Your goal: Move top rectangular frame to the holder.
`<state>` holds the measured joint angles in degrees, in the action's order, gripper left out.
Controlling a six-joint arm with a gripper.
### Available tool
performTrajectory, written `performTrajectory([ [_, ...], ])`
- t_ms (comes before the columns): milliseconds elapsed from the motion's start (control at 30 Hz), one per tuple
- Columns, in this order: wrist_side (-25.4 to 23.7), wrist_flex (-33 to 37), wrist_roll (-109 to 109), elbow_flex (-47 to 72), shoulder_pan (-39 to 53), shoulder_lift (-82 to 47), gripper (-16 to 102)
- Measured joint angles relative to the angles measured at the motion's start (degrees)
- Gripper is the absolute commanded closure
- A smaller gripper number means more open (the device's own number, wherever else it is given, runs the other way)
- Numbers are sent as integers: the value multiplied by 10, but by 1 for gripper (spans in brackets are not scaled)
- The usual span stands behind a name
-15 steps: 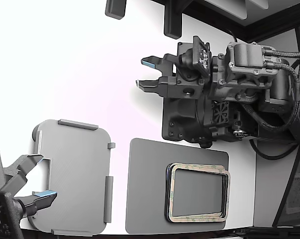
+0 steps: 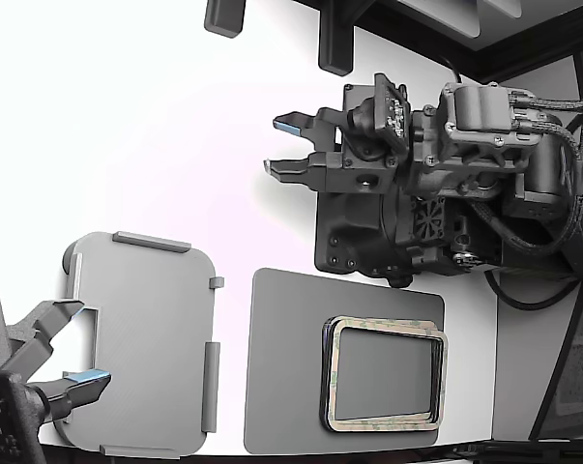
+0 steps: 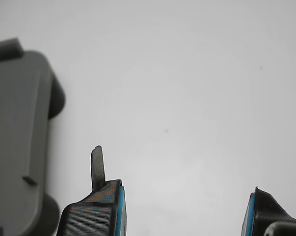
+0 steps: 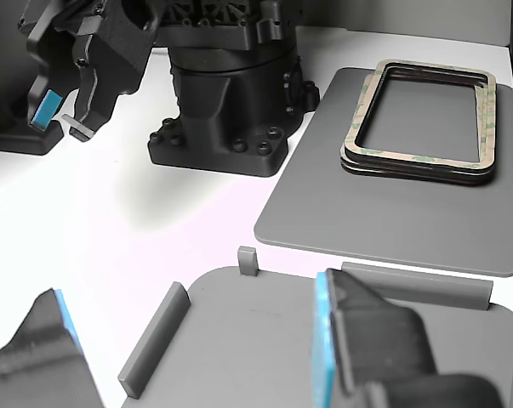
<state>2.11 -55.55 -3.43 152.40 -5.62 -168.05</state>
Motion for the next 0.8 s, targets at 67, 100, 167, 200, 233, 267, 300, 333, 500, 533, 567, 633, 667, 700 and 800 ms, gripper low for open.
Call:
performTrajectory([
  [67, 2, 0, 1, 0, 0, 0, -14],
  [100, 6, 0, 5, 0, 0, 0, -14],
  [167, 7, 0, 6, 0, 0, 0, -14],
  [200, 4, 0, 2, 0, 0, 0, -14],
  [233, 0, 0, 0, -6, 0, 4, -14],
  [267, -1, 0, 0, -16, 0, 11, -14],
  [300, -1, 1, -1, -26, 0, 21, -14],
  [333, -1, 3, -1, -38, 0, 33, -14],
  [500, 18, 4, 36, -102, 8, 97, -14],
  [533, 23, 4, 52, -116, 14, 110, -14],
  [567, 27, 4, 69, -132, 22, 127, -14],
  [633, 25, -9, 96, -168, 41, 164, -14],
  [667, 15, -18, 106, -185, 56, 185, -14],
  [700, 4, -30, 115, -205, 72, 201, -14],
  [800, -10, -62, 142, -263, 124, 253, -14],
])
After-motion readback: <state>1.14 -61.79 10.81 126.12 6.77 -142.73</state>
